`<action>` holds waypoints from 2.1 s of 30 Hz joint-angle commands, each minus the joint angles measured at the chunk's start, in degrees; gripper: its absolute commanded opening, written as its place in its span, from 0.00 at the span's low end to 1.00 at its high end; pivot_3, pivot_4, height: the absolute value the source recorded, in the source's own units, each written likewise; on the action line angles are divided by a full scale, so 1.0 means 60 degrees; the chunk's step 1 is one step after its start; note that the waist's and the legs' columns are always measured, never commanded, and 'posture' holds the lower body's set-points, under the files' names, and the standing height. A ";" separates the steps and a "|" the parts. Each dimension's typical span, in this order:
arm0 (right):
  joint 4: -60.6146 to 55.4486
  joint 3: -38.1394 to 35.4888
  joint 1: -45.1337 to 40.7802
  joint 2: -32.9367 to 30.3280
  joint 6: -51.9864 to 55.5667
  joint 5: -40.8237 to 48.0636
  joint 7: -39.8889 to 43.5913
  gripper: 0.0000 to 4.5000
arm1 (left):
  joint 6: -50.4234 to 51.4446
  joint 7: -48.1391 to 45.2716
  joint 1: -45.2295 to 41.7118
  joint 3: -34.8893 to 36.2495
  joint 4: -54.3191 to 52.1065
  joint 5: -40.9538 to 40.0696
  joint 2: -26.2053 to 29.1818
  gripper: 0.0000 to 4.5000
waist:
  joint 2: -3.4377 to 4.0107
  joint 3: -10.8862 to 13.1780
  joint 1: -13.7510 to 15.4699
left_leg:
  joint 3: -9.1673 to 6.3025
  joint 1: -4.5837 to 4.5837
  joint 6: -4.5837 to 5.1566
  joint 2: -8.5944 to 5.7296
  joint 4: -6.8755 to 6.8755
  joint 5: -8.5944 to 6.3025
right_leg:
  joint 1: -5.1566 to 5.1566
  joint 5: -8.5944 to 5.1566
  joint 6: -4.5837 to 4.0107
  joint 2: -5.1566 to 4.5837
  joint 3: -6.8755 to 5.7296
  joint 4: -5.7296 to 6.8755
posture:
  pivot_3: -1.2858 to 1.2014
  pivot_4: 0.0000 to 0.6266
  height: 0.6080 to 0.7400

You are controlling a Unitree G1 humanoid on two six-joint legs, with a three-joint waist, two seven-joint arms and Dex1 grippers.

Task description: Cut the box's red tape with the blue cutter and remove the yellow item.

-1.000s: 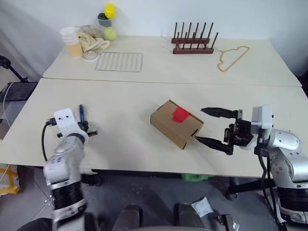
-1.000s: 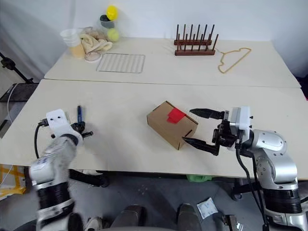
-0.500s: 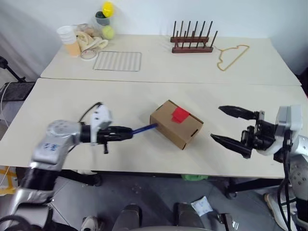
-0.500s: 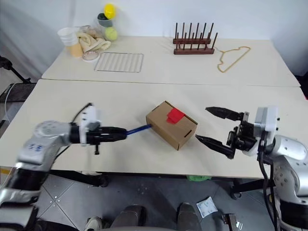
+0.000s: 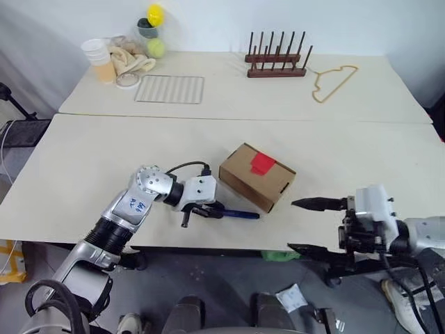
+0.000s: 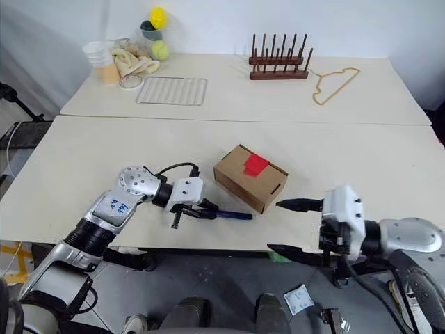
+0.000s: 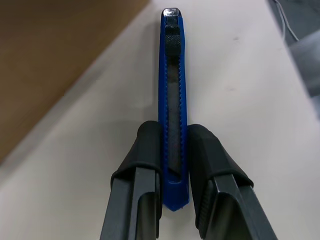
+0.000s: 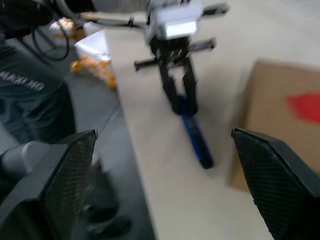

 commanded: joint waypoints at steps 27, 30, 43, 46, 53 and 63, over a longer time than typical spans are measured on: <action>0.1789 0.4102 -0.2566 0.1281 -0.0153 -0.4172 -0.1145 0.01 | 0.2133 0.0167 0.0554 -0.0895 -0.1434 0.0626 -0.0067 0.11 | 0.0003 -0.0004 0.0020 | -0.0013 0.0003 -0.0001 -0.0009 0.0005 0.0001 | 0.0007 0.0000 0.0001 0.0000 -0.0007 0.0002 | 0.52 0.24 1.00; 0.1928 0.4036 -0.2582 0.1427 -0.0018 -0.4110 -0.1245 0.01 | 0.2148 0.0108 0.0597 -0.0902 -0.1540 0.0611 -0.0001 0.11 | 0.0004 -0.0005 0.0016 | -0.0012 0.0003 -0.0001 -0.0008 0.0005 0.0001 | 0.0006 0.0000 0.0001 0.0000 -0.0007 0.0003 | 0.52 0.24 1.00; 0.2518 0.4744 -0.3034 0.1973 -0.0218 -0.4533 -0.0876 0.01 | 0.2309 0.0138 0.0667 -0.0881 -0.1690 0.0682 0.0074 0.11 | 0.0003 -0.0012 -0.0014 | -0.0011 0.0010 -0.0002 -0.0005 0.0004 0.0001 | 0.0006 0.0000 0.0000 0.0003 -0.0007 0.0010 | 0.52 0.24 1.00; 0.2461 0.5063 -0.3181 0.2298 -0.0059 -0.4544 -0.0876 0.01 | 0.2336 0.0182 0.0663 -0.0879 -0.1692 0.0712 0.0069 0.11 | 0.0005 -0.0016 -0.0020 | -0.0012 0.0010 -0.0002 -0.0005 0.0002 0.0001 | 0.0005 0.0000 0.0000 0.0003 -0.0007 0.0011 | 0.52 0.24 1.00; 0.2476 0.5353 -0.3246 0.2582 0.0040 -0.4723 -0.0948 0.01 | 0.2415 0.0234 0.0643 -0.0881 -0.1728 0.0708 0.0039 0.11 | 0.0006 -0.0016 -0.0016 | -0.0012 0.0010 -0.0002 -0.0007 0.0003 0.0001 | 0.0003 0.0000 0.0001 0.0002 -0.0007 0.0013 | 0.52 0.24 1.00; 0.2005 0.4545 -0.3079 0.2494 0.0343 -0.4150 -0.0733 0.01 | 0.2477 0.0245 0.0758 -0.0876 -0.1849 0.0711 0.0145 0.11 | 0.0006 -0.0017 -0.0012 | -0.0012 0.0010 -0.0003 -0.0006 0.0004 0.0002 | 0.0003 0.0000 0.0000 0.0002 -0.0007 0.0014 | 0.52 0.24 1.00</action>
